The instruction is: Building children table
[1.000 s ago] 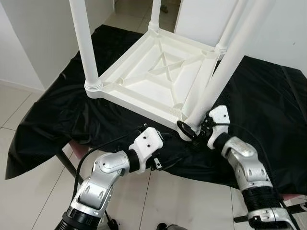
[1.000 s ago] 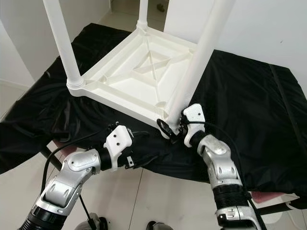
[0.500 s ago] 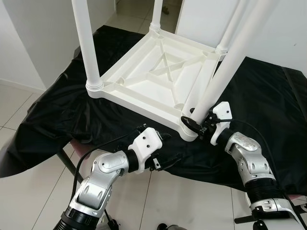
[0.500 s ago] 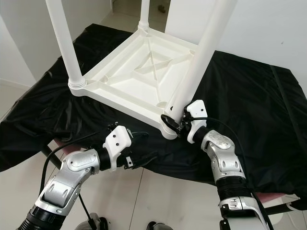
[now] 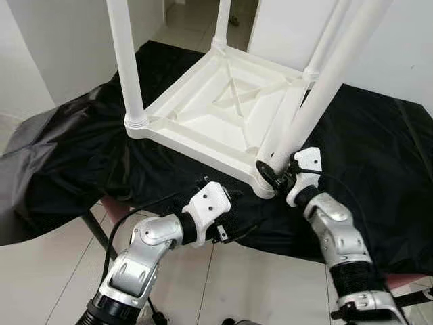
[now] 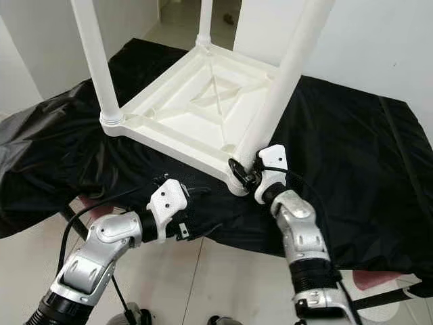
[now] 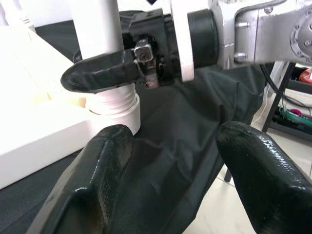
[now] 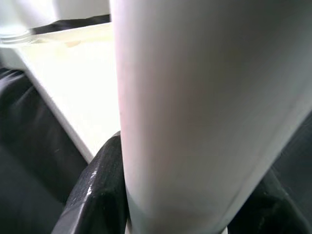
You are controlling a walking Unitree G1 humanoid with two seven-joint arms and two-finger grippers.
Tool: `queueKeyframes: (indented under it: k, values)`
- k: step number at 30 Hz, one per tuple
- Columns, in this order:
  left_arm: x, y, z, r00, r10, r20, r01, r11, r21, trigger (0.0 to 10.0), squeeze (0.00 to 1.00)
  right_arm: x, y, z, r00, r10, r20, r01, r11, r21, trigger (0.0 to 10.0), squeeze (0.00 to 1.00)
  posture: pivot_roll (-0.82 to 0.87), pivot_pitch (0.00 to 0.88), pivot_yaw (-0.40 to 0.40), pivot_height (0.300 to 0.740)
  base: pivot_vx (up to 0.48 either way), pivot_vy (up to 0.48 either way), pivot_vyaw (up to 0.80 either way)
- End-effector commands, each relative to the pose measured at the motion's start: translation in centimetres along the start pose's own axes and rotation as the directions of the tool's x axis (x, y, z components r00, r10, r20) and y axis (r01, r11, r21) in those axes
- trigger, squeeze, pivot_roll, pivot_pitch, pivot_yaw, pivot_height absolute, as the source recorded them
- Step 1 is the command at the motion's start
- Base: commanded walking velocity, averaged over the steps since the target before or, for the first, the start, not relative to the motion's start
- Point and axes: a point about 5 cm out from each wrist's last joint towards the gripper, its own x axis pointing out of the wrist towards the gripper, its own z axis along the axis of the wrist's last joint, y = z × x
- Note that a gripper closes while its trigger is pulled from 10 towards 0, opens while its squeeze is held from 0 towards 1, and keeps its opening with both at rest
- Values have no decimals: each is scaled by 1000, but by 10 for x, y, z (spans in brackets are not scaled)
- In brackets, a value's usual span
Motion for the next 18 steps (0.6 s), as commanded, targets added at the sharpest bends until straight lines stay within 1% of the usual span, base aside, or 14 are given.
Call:
queueKeyframes:
  k: [1,2,3,4,5,6,8,9,10,11,13,14,18]
  values:
    - [1,-2,0,999,42,8,-42,999,-3,10000,0,-8,2,-25,993,-22,-116,26,999,33,0,0,99,108,-76,740,0,0,0]
    - [2,-2,1,999,40,9,-40,999,-4,10000,0,-7,9,-24,991,-74,-109,78,996,36,0,0,95,110,-78,740,0,0,0]
    - [3,-2,1,999,40,11,-40,999,-4,10000,0,-5,15,-23,981,-165,-103,170,985,43,0,0,95,114,-83,740,0,0,0]
    - [3,-1,1,999,40,14,-40,999,-4,10000,0,-5,20,-21,961,-259,-92,264,964,42,0,0,94,117,-85,740,0,0,0]
    - [3,-1,1,999,40,14,-40,999,-4,10000,0,-5,20,-21,961,-259,-92,264,964,42,0,0,94,117,-85,740,0,0,0]
    - [4,-1,1,999,41,16,-41,999,-5,10000,0,-4,27,-20,939,-332,-86,337,940,48,0,0,93,122,-86,740,0,0,0]
    - [4,-1,1,999,41,16,-41,999,-5,10000,0,-4,27,-20,939,-332,-86,337,940,48,0,0,93,122,-86,740,0,0,0]
    - [4,-2,2,999,42,18,-42,999,-7,10000,0,-4,32,-19,911,-404,-86,410,910,68,0,0,90,128,-85,740,0,0,0]
    - [4,-2,2,999,42,18,-42,999,-7,10000,0,-4,32,-19,911,-404,-86,410,910,68,0,0,90,128,-85,740,0,0,0]
    - [5,-3,2,999,43,21,-43,999,-10,10000,0,-5,42,-18,879,-469,-87,477,873,102,0,0,88,136,-85,740,0,0,0]
    - [5,-3,2,999,43,21,-43,999,-10,10000,0,-5,42,-18,879,-469,-87,477,873,102,0,0,88,136,-85,740,0,0,0]
    - [5,-3,2,999,43,21,-43,999,-11,10000,0,-5,45,-17,877,-472,-87,479,871,111,0,0,85,144,-84,740,0,0,0]
    - [5,-4,2,999,41,21,-41,999,-13,10000,0,-6,40,-13,876,-476,-80,482,868,115,0,0,82,150,-84,740,0,0,0]
